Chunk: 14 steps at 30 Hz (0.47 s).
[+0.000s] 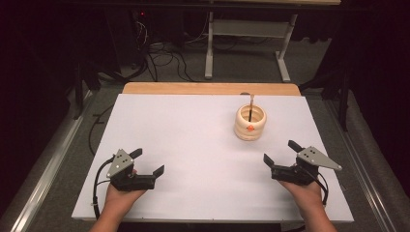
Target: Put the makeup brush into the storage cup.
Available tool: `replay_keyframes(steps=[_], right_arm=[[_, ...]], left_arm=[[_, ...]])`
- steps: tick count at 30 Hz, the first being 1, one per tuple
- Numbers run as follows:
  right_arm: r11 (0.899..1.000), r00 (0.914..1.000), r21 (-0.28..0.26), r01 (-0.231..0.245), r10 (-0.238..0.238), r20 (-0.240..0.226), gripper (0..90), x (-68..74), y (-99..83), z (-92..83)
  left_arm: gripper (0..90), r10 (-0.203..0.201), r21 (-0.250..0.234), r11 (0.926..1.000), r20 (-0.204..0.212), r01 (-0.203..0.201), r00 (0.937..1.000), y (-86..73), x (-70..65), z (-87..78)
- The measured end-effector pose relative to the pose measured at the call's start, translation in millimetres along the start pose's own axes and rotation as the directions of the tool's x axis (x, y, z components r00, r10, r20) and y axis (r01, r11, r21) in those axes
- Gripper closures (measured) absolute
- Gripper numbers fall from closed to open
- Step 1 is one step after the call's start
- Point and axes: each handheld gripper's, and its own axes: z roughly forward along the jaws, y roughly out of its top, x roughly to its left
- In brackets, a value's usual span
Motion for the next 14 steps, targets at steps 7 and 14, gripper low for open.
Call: replay_keyframes(steps=[7, 14], right_arm=[[1.000, 0.9999, 0.012, -0.003, 0.003, 0.012, 0.9, -1.0, -4.0, -0.9], [1.000, 0.9998, 0.020, -0.009, 0.009, 0.020, 0.9, 0.6, -6.3, -0.6]], left_arm=[[1.6, 0.006, 0.006, 1.0000, 0.018, -0.006, 0.9998, 0.7, -0.9, 7.0], [1.6, 0.017, 0.002, 0.9999, 0.032, -0.017, 0.9993, 2.2, -3.9, 8.8]])
